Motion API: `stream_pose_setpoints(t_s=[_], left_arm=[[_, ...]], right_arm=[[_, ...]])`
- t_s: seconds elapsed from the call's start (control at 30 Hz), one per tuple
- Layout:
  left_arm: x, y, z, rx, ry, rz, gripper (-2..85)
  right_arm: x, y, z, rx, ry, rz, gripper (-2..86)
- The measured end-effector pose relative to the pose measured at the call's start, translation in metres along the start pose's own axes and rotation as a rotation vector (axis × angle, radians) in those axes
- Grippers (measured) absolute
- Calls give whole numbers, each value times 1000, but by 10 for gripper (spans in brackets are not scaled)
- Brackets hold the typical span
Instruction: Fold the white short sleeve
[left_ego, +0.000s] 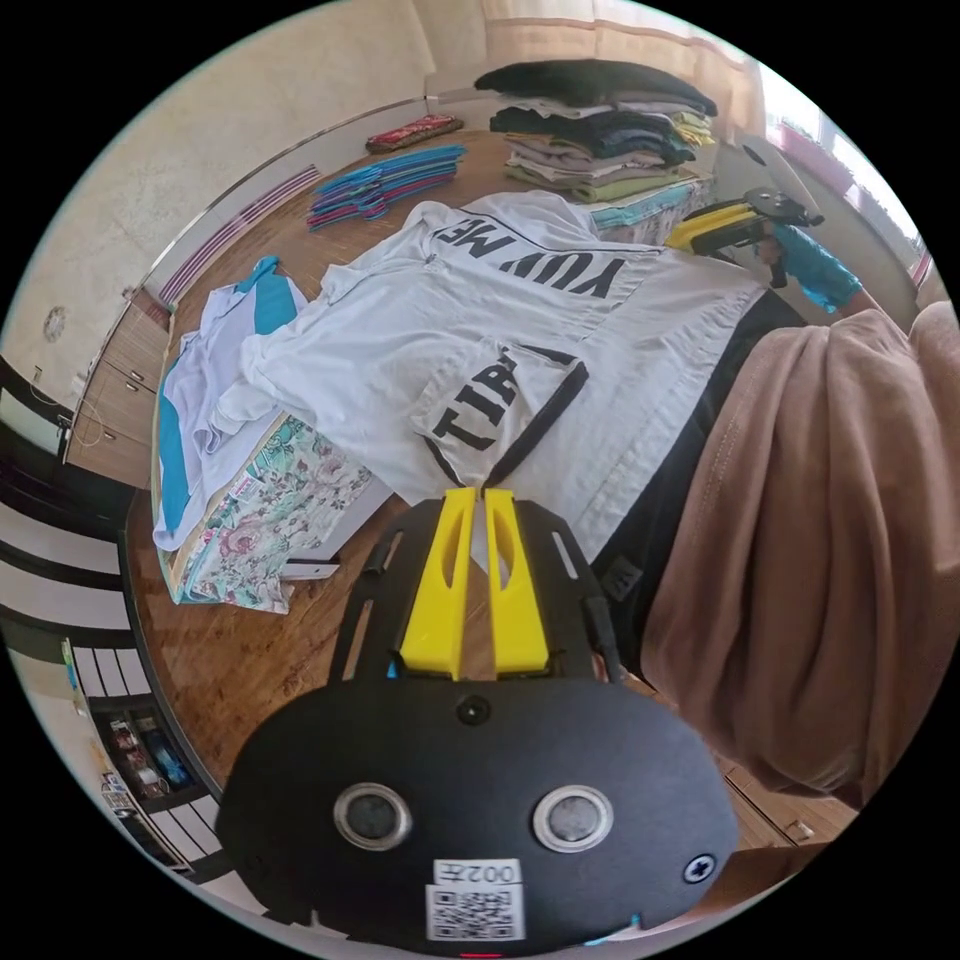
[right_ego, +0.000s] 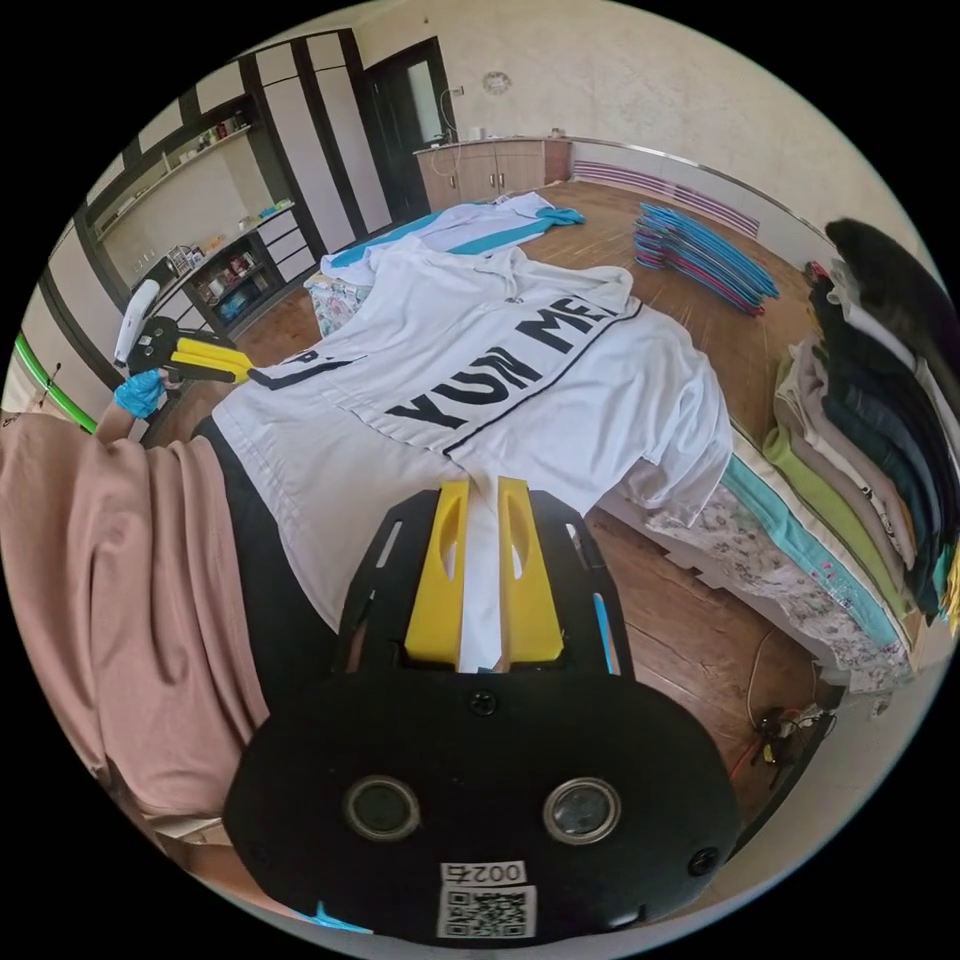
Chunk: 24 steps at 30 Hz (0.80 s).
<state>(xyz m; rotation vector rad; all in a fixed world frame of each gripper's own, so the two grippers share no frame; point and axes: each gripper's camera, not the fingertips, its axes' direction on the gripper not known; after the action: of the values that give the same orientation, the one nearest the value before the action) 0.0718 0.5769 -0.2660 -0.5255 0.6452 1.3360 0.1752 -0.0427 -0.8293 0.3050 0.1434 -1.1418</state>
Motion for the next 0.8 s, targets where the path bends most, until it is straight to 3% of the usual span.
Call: stream_pose_setpoints(t_s=[0.8], left_arm=[[-3,16,1,0,-13,-55,-9]], right_arm=[[-16,-6,-2,-17,66,14,-8]])
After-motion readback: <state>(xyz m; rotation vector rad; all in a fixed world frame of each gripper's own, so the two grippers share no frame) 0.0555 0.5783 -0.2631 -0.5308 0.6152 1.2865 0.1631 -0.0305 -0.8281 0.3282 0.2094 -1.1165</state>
